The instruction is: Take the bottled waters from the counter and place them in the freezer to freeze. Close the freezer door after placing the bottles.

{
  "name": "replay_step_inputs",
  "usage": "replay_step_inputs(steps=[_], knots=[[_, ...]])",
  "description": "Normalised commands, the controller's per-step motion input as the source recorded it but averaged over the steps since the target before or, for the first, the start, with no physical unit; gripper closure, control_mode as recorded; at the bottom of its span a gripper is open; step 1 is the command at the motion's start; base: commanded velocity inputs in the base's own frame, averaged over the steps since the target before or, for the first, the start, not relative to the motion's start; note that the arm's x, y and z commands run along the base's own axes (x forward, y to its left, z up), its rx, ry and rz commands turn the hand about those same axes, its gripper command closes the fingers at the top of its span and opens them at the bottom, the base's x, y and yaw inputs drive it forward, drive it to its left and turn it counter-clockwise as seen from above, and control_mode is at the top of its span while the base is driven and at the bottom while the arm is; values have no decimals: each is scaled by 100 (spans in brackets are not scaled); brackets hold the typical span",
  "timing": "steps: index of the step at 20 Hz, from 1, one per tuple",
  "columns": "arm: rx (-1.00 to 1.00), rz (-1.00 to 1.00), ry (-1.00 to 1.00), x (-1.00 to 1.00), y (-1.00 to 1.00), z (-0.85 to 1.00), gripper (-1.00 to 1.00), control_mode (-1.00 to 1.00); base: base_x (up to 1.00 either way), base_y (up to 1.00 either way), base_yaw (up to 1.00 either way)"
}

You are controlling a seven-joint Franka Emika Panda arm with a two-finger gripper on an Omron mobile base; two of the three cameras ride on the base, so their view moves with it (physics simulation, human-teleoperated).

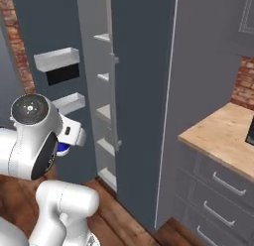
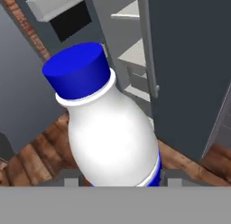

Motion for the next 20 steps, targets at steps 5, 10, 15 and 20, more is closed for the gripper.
replay_step_inputs(steps=[5,10,15,20], knots=[[0,0,0,0,0,0,100,100,32,95,-53],[0,0,0,0,0,0,100,100,27,77,-38],[0,0,0,0,0,0,100,100,40,32,-21],[0,0,0,0,0,0,100,100,81,37,-19]])
